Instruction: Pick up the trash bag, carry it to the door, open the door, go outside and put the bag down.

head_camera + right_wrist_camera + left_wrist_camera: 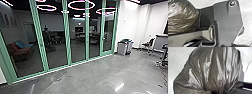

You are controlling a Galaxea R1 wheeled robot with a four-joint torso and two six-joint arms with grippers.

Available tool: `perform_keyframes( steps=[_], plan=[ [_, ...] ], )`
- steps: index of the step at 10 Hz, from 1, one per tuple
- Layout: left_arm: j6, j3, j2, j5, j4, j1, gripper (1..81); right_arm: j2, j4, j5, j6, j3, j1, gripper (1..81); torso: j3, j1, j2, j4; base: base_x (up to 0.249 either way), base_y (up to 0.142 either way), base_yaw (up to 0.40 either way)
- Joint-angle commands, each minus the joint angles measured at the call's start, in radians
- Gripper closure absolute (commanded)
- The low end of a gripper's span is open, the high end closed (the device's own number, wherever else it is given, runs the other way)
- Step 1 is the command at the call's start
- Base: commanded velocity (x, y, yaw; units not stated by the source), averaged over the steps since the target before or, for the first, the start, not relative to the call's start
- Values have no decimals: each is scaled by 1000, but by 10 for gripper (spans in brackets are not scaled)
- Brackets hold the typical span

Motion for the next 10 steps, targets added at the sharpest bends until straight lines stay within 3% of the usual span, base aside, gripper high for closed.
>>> perform_keyframes(
  steps=[1, 10],
  plan=[
    [2, 2, -3, 63, 7, -60, 811, 7, -6, -58, -3, 10, 51, 10, 0, 0, 0, 0, 0, 0, 0],
    [2, 2, 5, 54, 7, -66, 811, 61, -5, -58, 0, -22, 59, 10, 0, 0, 0, 0, 0, 0, 0]
  ],
)
